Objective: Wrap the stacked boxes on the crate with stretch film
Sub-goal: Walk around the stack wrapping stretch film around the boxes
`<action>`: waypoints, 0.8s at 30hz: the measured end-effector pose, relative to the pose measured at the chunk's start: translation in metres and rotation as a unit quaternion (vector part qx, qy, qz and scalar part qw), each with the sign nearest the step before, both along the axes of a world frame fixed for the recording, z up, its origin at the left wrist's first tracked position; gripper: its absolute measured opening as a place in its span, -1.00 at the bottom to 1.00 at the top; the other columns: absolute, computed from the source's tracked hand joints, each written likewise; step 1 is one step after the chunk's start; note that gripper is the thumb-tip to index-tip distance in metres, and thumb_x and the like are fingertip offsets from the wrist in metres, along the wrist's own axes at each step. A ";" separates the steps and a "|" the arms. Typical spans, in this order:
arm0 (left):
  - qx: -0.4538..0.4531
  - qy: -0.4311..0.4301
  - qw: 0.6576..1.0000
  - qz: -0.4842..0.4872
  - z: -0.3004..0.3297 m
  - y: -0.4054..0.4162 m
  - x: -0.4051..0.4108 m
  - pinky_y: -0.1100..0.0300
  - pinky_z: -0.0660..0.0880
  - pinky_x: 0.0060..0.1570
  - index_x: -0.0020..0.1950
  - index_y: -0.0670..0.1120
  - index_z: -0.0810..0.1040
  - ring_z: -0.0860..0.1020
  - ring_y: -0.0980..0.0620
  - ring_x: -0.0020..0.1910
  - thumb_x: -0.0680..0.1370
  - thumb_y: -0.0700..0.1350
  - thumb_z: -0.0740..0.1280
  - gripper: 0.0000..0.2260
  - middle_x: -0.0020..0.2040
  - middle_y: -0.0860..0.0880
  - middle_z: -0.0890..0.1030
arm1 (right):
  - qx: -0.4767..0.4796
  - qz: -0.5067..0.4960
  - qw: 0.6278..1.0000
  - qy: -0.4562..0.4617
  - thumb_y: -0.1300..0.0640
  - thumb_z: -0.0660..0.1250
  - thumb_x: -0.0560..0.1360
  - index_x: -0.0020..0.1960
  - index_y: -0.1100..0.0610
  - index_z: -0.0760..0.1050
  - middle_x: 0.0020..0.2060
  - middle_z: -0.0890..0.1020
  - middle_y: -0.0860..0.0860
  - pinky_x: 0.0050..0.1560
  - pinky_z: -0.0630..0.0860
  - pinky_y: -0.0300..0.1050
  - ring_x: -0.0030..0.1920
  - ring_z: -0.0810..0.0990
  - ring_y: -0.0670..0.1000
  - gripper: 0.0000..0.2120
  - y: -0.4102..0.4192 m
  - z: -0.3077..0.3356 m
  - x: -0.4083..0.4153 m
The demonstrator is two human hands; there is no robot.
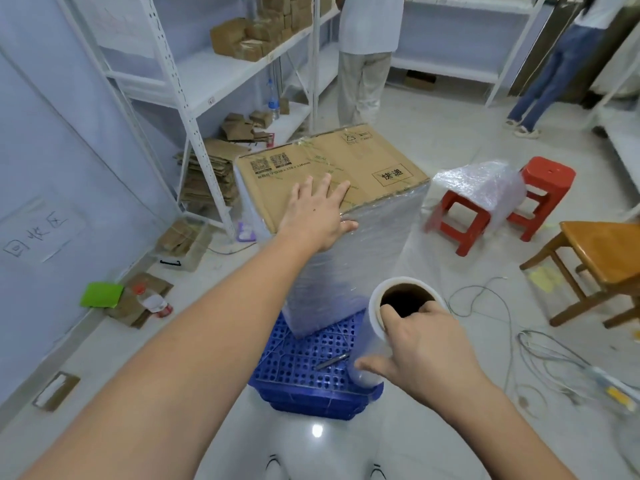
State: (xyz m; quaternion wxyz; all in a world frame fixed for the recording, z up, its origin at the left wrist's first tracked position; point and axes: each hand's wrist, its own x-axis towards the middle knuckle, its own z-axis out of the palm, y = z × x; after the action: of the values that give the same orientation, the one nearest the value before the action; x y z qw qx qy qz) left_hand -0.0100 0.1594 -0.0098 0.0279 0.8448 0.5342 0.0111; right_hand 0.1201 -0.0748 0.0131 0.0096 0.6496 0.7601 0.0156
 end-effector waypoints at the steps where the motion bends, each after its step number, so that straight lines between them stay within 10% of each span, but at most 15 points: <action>1: -0.007 -0.003 1.000 -0.007 0.000 0.001 -0.001 -0.24 -0.12 0.61 0.70 0.14 -0.11 -0.10 -0.26 0.66 0.60 0.42 0.14 -0.20 0.71 -0.09 -0.08 | 0.004 -0.019 1.000 -0.007 -0.52 0.05 0.37 -0.14 0.01 0.21 -0.39 0.49 -0.07 -0.15 0.21 -0.11 -0.25 0.45 0.04 -0.43 0.000 0.000 -0.006; 9: -0.128 -0.062 0.983 -0.115 0.021 0.021 -0.030 -0.14 -0.19 0.60 0.70 0.12 0.01 -0.17 -0.22 0.66 0.53 0.33 0.37 -0.13 0.70 -0.09 -0.12 | 0.033 -0.017 0.998 -0.060 -0.29 0.38 0.36 -0.44 0.02 0.18 -0.65 0.40 -0.06 -0.22 0.31 -0.10 -0.56 0.36 0.05 -0.47 0.003 -0.024 -0.024; 18: -0.044 0.013 0.947 -0.317 0.010 0.030 -0.106 -0.06 -0.19 0.63 0.70 0.16 -0.07 -0.16 -0.02 0.67 0.40 0.63 0.19 0.03 0.70 0.04 -0.13 | -0.024 -0.114 0.992 -0.046 -0.01 0.21 0.51 -0.10 0.05 0.27 -0.28 0.52 -0.03 -0.17 0.11 -0.12 -0.19 0.51 0.08 -0.83 -0.013 0.002 -0.033; 24: 0.076 0.015 0.946 -0.313 -0.017 0.020 -0.112 -0.07 -0.06 0.64 0.70 0.12 0.02 -0.03 -0.03 0.67 0.46 0.60 0.09 -0.07 0.69 0.02 -0.01 | 0.035 -0.169 0.983 -0.056 -0.54 0.09 0.41 -0.17 0.00 0.28 -0.34 0.55 -0.05 -0.23 0.20 -0.10 -0.25 0.40 0.04 -0.43 -0.006 -0.010 -0.040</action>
State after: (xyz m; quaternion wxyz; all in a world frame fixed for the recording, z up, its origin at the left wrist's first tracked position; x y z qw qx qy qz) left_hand -0.1223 0.1796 -0.0263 -0.0422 0.9693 0.2405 0.0298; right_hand 0.0801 -0.0813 0.0034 0.0324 0.7667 0.6367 0.0765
